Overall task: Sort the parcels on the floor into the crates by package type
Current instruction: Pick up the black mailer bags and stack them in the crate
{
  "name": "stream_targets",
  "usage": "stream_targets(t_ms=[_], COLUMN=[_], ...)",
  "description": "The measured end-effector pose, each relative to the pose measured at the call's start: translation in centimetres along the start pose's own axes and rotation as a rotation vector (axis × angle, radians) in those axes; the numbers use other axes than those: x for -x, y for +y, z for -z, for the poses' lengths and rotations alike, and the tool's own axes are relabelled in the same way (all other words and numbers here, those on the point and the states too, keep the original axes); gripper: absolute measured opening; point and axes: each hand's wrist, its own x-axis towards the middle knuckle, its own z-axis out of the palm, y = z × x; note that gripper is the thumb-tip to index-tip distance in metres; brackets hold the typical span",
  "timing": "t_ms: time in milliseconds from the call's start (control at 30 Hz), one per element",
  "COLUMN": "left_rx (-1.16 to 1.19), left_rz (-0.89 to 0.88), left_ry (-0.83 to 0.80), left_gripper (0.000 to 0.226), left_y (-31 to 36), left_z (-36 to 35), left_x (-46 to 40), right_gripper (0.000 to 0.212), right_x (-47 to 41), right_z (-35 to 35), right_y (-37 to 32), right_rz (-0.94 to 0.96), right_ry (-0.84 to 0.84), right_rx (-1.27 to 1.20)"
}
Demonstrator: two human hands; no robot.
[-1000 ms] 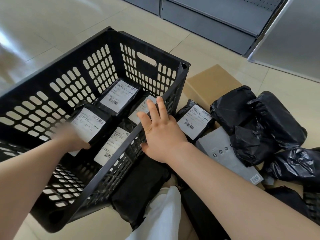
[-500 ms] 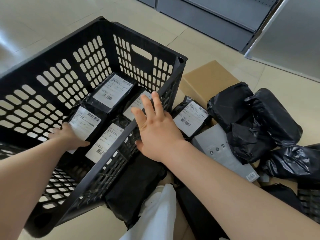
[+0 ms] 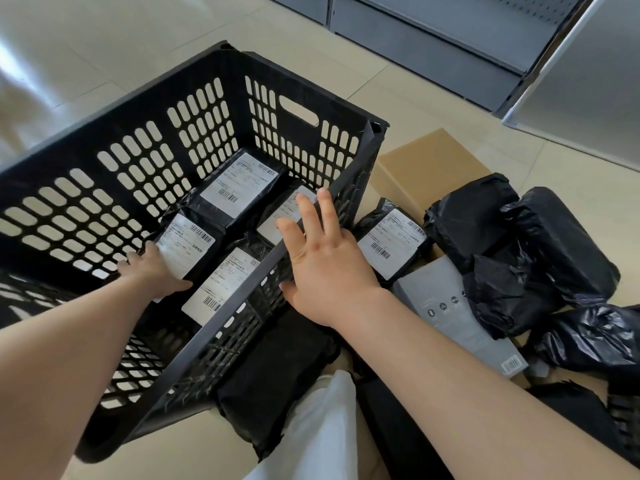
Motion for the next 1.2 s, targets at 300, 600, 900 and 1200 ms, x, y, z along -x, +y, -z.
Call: stream_targets(t_ms=[300, 600, 900, 1200], left_rx=[0.261, 0.549, 0.357, 0.115], left_rz=[-0.219, -0.608, -1.037, -1.173], left_ry=[0.148, 0.26, 0.5, 0.296], left_gripper=[0.096, 0.065, 0.061, 0.058], left_y=[5.3, 12.5, 20.8, 27.1], left_z=[4.4, 10.6, 12.2, 3.9], left_x=[4.0, 13.0, 21.2, 24.7], right_gripper=[0.076, 0.077, 0.079, 0.077], right_x=[0.9, 5.1, 13.8, 20.8], right_z=[0.8, 2.4, 2.3, -2.5], right_y=[2.4, 11.0, 22.6, 27.1], right_rz=[0.09, -0.057, -0.337, -0.464], right_ry=[0.011, -0.105, -0.19, -0.243], right_rx=[-0.241, -0.271, -0.271, -0.365])
